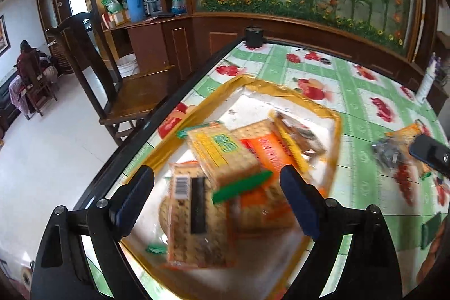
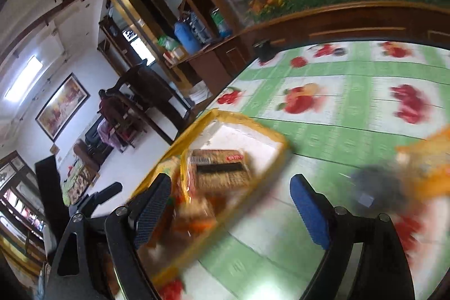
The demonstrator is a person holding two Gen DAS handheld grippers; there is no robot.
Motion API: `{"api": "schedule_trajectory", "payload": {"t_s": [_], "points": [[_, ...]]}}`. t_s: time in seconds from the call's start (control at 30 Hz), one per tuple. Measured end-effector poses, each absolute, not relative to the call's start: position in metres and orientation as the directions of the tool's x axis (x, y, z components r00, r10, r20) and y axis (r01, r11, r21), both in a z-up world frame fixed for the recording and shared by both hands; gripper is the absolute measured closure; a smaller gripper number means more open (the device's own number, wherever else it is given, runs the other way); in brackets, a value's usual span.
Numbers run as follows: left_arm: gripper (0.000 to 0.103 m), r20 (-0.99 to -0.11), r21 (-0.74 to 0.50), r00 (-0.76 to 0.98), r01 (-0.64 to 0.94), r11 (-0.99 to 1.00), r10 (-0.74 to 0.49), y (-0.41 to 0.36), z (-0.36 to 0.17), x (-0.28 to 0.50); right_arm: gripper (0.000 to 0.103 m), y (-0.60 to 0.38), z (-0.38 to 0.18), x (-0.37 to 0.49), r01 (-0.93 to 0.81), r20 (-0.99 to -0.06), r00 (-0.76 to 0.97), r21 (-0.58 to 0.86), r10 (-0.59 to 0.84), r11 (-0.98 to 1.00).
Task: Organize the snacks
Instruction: 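Carry both packs to the white tray and release them inside, then grasp the bag of red dates with the left tool while the right tool grasps the boxed snack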
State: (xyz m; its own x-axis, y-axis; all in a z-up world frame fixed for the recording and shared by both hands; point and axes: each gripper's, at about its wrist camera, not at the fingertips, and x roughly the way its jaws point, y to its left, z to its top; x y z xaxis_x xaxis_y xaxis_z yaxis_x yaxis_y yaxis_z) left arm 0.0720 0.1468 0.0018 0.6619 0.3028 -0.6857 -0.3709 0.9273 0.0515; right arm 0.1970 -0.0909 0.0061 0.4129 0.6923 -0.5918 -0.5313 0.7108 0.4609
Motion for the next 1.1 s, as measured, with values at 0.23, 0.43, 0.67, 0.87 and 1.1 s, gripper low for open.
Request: {"api": "schedule_trajectory", "payload": {"t_s": [0.23,0.43,0.67,0.87,1.1], "points": [[0.011,-0.682,0.033,0.693,-0.292,0.956,0.235,0.106,0.008,0.071,0.013,-0.195,-0.002,0.170,-0.389,-0.611,0.517,0.457,0.600,0.800],[0.011,-0.690,0.065,0.699,-0.201,0.977,0.190,0.064,0.008,0.077,0.013,-0.259,-0.015,0.155,-0.286,-0.633,0.560,0.457,0.535,0.842],[0.011,-0.705,0.091,0.708,0.028,0.995,0.044,0.012,-0.001,0.106,0.013,-0.308,-0.017,0.150,-0.209,-0.633,0.609,0.454,0.479,0.866],[0.011,-0.712,0.223,0.702,0.208,0.952,0.014,-0.035,-0.008,0.145,0.011,-0.321,-0.017,0.157,-0.188,-0.641,0.616,0.446,0.458,0.875],[0.011,-0.737,0.313,0.674,0.408,0.858,-0.052,-0.076,-0.022,0.175,0.003,-0.340,-0.006,0.166,-0.108,-0.688,0.682,0.243,0.250,0.964]]}}
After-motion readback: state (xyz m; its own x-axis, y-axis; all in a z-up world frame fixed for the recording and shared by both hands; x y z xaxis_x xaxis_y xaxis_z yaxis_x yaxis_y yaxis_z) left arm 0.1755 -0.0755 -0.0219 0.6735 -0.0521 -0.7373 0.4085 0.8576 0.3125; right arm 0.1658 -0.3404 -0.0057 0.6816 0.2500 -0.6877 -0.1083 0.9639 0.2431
